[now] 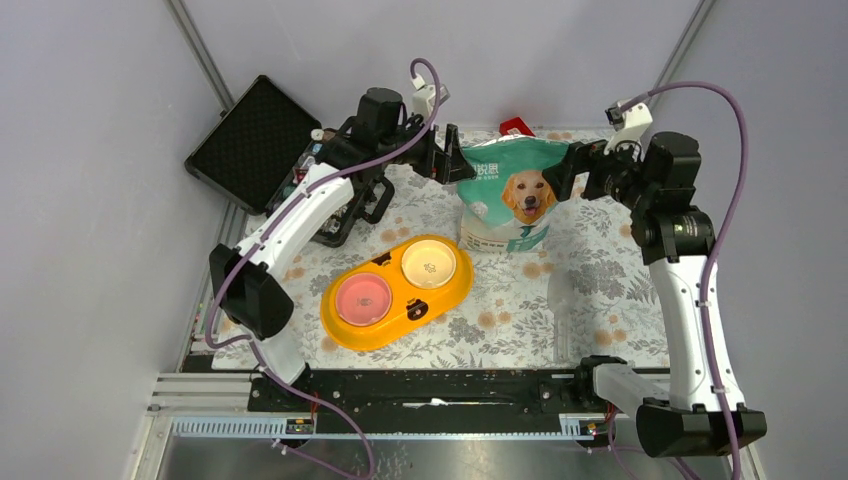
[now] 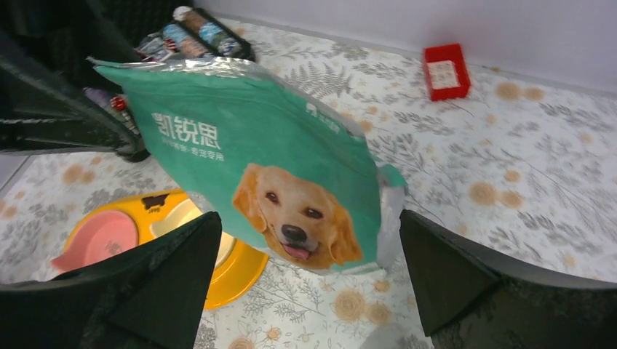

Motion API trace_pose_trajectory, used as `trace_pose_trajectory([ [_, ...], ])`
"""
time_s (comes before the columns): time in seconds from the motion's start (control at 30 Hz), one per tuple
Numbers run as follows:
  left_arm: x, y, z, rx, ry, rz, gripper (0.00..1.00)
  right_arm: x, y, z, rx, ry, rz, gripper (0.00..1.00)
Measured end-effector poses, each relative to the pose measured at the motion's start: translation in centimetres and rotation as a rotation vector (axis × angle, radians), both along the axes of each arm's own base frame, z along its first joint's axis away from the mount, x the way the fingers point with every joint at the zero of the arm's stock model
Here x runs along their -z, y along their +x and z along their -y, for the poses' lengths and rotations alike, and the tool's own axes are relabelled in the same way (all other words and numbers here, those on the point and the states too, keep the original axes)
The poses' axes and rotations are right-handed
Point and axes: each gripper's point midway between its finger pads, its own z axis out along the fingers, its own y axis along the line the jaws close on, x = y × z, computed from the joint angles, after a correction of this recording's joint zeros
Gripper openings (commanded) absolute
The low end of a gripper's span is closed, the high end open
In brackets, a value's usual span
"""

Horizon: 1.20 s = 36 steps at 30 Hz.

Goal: Serve the pet food
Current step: Adjust the pet food bag at the center of the board.

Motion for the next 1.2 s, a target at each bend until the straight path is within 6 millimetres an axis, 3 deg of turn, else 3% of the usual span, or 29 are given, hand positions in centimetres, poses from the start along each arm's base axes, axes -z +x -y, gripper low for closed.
trace_pose_trajectory([
  [0.3,0.0,0.5,0.9,-0.010,-0.034,-0.038,0.63,2.0,2.8,-1.5,-0.218,0.076,-0.030,0.88],
  [0.4,-0.3,0.6,1.3,-0.008,-0.049,-0.038,0.48,2.8,3.4,-1.8,-0.244,0.091,-0.052,0.80],
  [0.5,0.0,0.7,1.6,-0.008,-0.053,-0.053,0.32,3.0,3.9,-1.9,-0.260,0.094,-0.048,0.50],
  [0.53,0.2,0.7,1.7,-0.008,-0.054,-0.060,0.26,3.0,4.0,-1.9,-0.264,0.094,-0.043,0.33],
  [0.57,0.3,0.8,1.9,-0.007,-0.056,-0.066,0.17,2.9,4.2,-1.8,-0.264,0.095,-0.038,0.10],
  [0.6,0.3,0.8,2.1,-0.005,-0.058,-0.072,0.10,2.9,4.4,-1.6,-0.260,0.097,-0.035,0.00],
  [0.67,0.0,0.7,2.5,-0.001,-0.069,-0.078,0.00,3.0,4.8,-1.5,-0.252,0.103,-0.035,0.00],
  [1.03,-0.4,0.7,3.6,-0.037,-0.074,-0.083,0.00,2.9,6.0,-0.4,-0.120,0.141,-0.043,0.00],
  [1.2,-0.7,-1.7,5.8,-0.033,-0.048,-0.047,0.00,3.0,7.4,0.7,-0.012,0.174,-0.050,0.00],
])
